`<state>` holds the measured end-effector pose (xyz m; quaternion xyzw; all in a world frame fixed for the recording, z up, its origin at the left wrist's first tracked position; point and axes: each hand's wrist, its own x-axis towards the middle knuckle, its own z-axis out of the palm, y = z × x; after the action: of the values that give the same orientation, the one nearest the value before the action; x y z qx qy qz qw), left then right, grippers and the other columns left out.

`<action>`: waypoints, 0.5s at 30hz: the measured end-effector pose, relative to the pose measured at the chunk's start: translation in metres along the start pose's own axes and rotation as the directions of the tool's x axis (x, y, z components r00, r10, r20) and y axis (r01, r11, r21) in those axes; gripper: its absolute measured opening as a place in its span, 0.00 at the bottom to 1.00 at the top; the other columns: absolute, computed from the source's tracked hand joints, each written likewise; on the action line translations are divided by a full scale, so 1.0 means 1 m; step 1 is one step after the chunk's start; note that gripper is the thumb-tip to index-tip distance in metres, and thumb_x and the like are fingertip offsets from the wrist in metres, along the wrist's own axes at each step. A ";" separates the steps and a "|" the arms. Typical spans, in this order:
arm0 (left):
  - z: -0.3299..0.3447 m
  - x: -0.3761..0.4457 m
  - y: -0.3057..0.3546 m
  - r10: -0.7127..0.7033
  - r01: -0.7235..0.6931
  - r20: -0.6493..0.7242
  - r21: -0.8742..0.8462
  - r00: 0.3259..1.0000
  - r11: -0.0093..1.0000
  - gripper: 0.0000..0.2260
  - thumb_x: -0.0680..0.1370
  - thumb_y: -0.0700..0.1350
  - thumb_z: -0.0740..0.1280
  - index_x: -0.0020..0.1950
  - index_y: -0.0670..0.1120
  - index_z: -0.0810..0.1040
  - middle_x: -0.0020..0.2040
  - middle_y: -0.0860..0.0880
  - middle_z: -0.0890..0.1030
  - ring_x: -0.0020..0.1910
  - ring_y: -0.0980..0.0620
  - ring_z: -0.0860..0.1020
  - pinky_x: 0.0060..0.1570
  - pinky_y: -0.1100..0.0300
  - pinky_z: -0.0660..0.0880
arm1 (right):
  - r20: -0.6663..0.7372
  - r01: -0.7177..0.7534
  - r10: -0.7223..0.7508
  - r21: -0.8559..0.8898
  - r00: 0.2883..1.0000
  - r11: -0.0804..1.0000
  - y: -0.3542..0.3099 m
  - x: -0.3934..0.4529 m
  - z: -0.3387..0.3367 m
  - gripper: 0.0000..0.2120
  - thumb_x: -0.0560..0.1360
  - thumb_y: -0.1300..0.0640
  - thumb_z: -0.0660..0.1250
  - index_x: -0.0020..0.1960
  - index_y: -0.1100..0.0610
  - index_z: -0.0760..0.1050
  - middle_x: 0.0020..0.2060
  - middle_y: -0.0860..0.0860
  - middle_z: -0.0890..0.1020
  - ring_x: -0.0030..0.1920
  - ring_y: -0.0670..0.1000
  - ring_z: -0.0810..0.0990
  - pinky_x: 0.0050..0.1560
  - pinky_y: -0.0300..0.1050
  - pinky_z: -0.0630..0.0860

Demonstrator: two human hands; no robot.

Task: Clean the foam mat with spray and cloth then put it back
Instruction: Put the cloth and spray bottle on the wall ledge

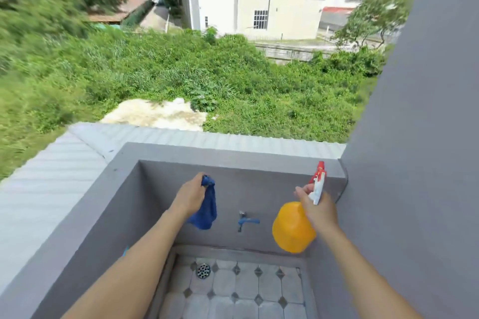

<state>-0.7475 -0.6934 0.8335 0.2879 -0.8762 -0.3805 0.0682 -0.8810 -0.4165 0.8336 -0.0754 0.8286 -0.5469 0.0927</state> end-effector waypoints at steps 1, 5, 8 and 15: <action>-0.009 0.019 0.009 0.021 -0.021 -0.021 -0.031 1.000 0.999 0.09 0.82 0.43 0.56 0.60 0.48 0.71 0.55 0.49 0.78 0.51 0.48 0.75 0.45 0.58 0.67 | -0.009 0.013 -0.012 0.041 1.000 0.999 -0.015 0.020 0.007 0.10 0.75 0.50 0.70 0.39 0.55 0.77 0.38 0.53 0.84 0.41 0.55 0.80 0.43 0.48 0.73; -0.029 0.093 0.036 0.088 -0.102 -0.107 -0.135 0.990 0.986 0.04 0.81 0.43 0.58 0.55 0.48 0.68 0.53 0.48 0.79 0.50 0.49 0.76 0.41 0.61 0.69 | 0.024 0.064 -0.066 0.089 0.998 0.994 -0.064 0.094 0.034 0.07 0.77 0.50 0.68 0.42 0.50 0.75 0.41 0.48 0.86 0.49 0.50 0.82 0.50 0.48 0.73; -0.033 0.148 0.053 0.056 -0.078 -0.113 -0.204 0.992 0.976 0.06 0.80 0.47 0.62 0.53 0.45 0.71 0.49 0.49 0.79 0.49 0.51 0.76 0.42 0.60 0.70 | 0.048 0.077 -0.082 0.094 0.995 0.993 -0.088 0.145 0.054 0.07 0.77 0.51 0.68 0.46 0.54 0.75 0.39 0.46 0.85 0.48 0.46 0.82 0.49 0.46 0.70; -0.011 0.255 0.050 -0.076 0.082 0.030 -0.398 0.997 0.914 0.14 0.81 0.52 0.55 0.54 0.46 0.78 0.50 0.47 0.82 0.51 0.48 0.79 0.54 0.50 0.75 | 0.031 0.045 -0.047 0.070 0.998 0.997 -0.107 0.231 0.112 0.07 0.78 0.52 0.66 0.48 0.56 0.75 0.43 0.52 0.85 0.45 0.41 0.82 0.44 0.43 0.69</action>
<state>-0.9762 -0.8151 0.8513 0.3004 -0.7685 -0.5553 0.1039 -1.0765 -0.6108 0.8727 -0.1003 0.8057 -0.5758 0.0961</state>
